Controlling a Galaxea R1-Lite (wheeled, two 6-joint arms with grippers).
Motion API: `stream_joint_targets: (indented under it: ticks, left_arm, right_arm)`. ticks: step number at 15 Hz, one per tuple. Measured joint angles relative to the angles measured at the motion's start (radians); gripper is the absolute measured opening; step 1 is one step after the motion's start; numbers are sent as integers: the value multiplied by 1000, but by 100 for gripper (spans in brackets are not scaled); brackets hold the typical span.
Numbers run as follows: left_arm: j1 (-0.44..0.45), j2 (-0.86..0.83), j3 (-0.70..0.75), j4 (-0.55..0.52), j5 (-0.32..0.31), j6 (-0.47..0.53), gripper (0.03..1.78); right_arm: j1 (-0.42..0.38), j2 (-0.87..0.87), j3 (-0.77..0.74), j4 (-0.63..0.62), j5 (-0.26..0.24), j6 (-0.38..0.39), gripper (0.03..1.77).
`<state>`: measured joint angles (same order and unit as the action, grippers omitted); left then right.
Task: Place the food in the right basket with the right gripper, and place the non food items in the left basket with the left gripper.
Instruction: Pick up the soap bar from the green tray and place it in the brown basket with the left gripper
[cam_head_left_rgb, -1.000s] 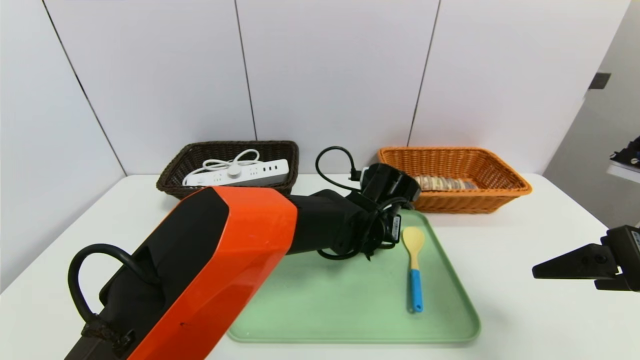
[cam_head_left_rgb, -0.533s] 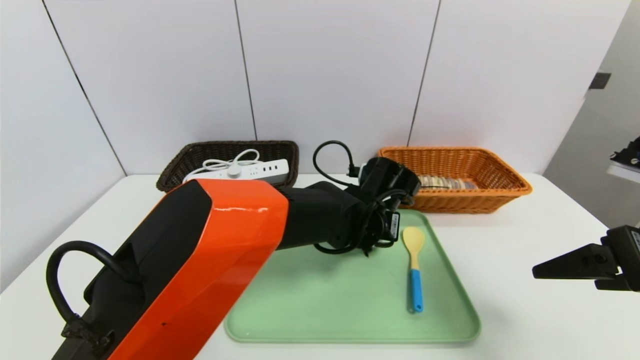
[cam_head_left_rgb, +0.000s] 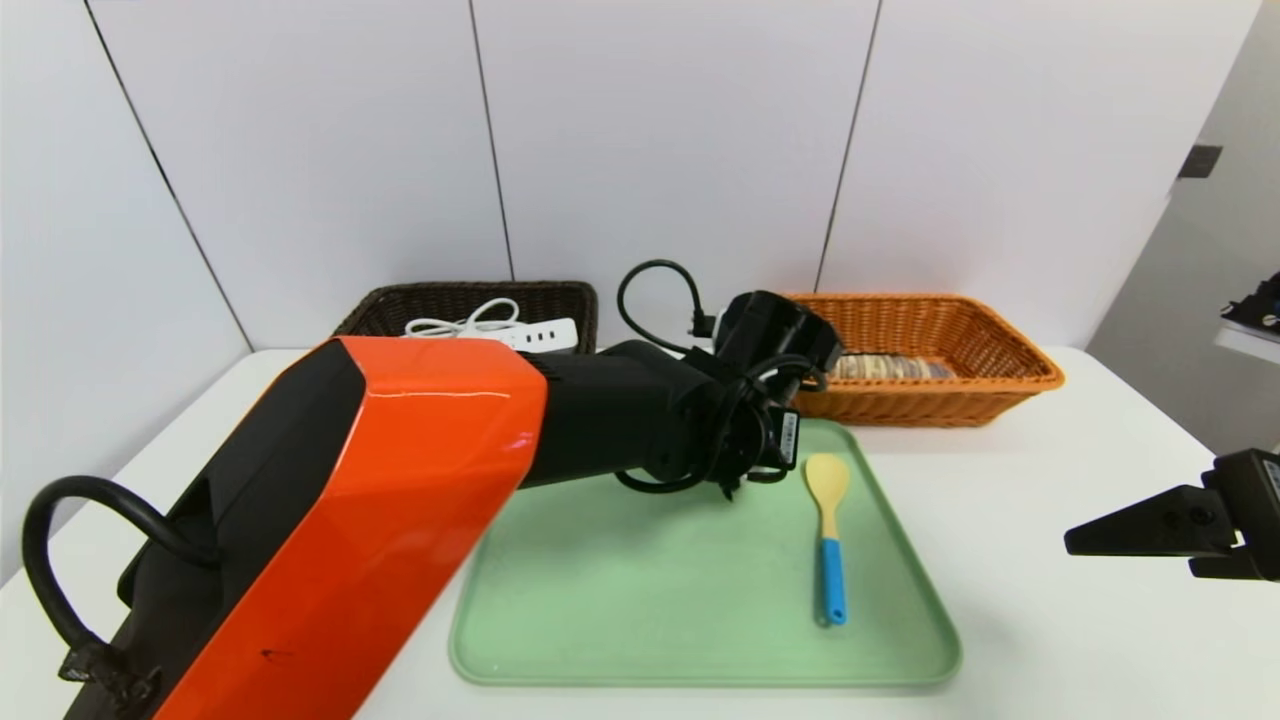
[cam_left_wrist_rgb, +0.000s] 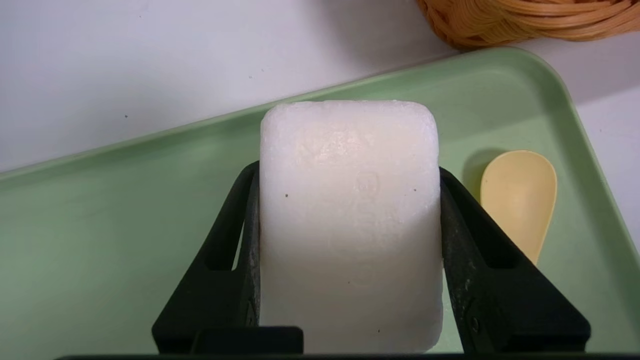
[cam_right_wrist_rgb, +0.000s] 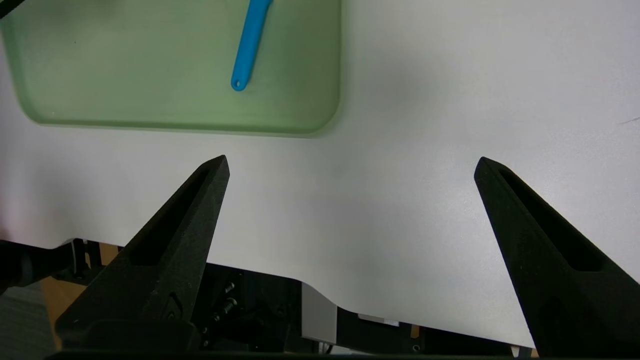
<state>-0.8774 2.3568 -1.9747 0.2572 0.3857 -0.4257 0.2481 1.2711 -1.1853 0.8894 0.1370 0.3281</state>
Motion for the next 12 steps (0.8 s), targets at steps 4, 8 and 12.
stream_joint_targets:
  ticks: [4, 8, 12]
  left_arm:
    - [3, -69, 0, 54, 0, 20, 99]
    - [57, -200, -1, 175, -6, 87, 99]
    - [189, -287, -2, 207, -7, 180, 99]
  right_arm:
    - [0, 0, -2, 0, -1, 0, 170]
    - [0, -1, -4, 0, 1, 0, 170]
    - [0, -11, -2, -14, 1, 1, 170]
